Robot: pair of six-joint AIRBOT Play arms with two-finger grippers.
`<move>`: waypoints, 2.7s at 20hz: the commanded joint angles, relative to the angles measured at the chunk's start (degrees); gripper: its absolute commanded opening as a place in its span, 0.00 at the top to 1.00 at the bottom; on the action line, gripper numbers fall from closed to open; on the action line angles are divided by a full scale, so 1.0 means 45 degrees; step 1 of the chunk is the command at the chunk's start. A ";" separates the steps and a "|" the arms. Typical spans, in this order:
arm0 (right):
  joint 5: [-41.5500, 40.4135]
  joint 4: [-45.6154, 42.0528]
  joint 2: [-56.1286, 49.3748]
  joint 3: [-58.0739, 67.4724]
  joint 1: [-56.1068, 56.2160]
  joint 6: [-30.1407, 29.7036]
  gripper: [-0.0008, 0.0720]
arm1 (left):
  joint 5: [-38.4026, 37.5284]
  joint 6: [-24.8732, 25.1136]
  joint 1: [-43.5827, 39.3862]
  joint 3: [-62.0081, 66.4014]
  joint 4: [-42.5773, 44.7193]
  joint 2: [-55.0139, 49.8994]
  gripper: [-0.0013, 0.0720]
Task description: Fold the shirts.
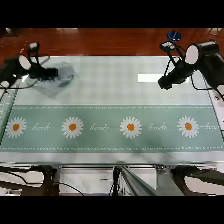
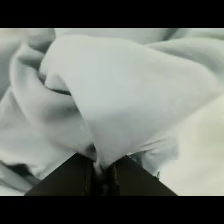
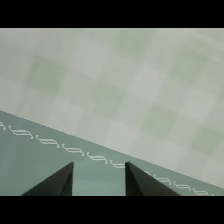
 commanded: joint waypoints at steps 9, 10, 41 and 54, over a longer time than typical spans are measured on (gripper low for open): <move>0.1243 -0.2229 0.2662 0.0024 0.0010 0.0510 0.54 | -0.4396 0.0019 -0.5489 0.3429 -0.0733 0.6606 0.94; 0.1248 -0.2229 0.2997 0.0024 0.0010 0.0520 0.54 | -0.4843 0.0000 -0.6426 0.3225 -0.0738 0.6586 0.94; 0.1773 -0.2273 0.3774 -0.0005 0.0005 0.0636 0.32 | -0.4906 0.4843 0.0631 -1.0754 -1.0856 0.5663 0.01; 0.1885 -0.2195 0.3779 -0.0005 0.0010 0.0792 0.32 | -0.3317 0.3419 -0.3677 -0.7912 -1.0856 0.0787 0.03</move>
